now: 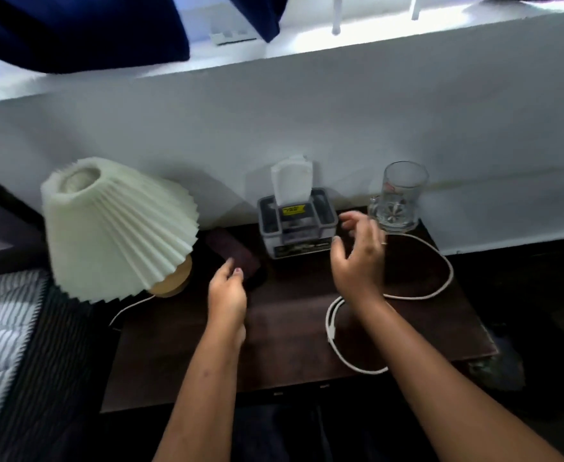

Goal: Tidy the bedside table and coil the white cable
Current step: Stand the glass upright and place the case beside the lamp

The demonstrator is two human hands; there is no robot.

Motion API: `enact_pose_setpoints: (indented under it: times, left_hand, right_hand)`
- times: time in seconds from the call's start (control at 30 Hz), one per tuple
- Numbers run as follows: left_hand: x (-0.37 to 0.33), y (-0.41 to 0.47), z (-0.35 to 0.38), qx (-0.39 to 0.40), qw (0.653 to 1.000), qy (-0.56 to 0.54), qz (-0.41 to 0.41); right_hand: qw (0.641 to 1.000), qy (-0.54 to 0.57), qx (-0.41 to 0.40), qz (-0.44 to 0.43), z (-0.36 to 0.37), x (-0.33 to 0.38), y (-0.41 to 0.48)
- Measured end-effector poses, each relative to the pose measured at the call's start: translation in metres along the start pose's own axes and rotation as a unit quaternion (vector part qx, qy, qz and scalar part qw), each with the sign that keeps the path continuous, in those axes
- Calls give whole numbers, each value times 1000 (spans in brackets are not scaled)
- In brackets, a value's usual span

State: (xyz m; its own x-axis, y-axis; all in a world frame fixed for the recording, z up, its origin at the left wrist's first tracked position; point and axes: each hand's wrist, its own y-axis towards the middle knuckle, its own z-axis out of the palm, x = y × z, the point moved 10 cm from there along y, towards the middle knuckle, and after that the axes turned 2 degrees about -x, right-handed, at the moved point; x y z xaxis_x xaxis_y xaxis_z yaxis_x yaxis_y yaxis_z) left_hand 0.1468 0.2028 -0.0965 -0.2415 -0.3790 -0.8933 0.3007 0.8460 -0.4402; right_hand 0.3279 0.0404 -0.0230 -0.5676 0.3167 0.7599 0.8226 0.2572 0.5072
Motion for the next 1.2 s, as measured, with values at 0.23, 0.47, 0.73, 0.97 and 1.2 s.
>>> enact_pose_setpoints:
  times: [0.23, 0.47, 0.73, 0.97, 1.2]
  left_hand:
    - [1, 20, -46, -42, 997, -27, -51]
    - [6, 29, -29, 11, 995, -13, -95]
    - [10, 33, -28, 42, 993, 59, -95]
    - [8, 30, -14, 83, 991, 73, -71]
    - [17, 38, -8, 93, 988, 113, -57]
  right_hand:
    - [930, -34, 331, -158, 114, 66, -78]
    - [856, -192, 447, -176, 181, 39, -98]
    - [902, -79, 418, -72, 188, 35, -81]
    - [927, 112, 321, 162, 176, 18, -79]
    - [923, 101, 347, 133, 177, 17, -87]
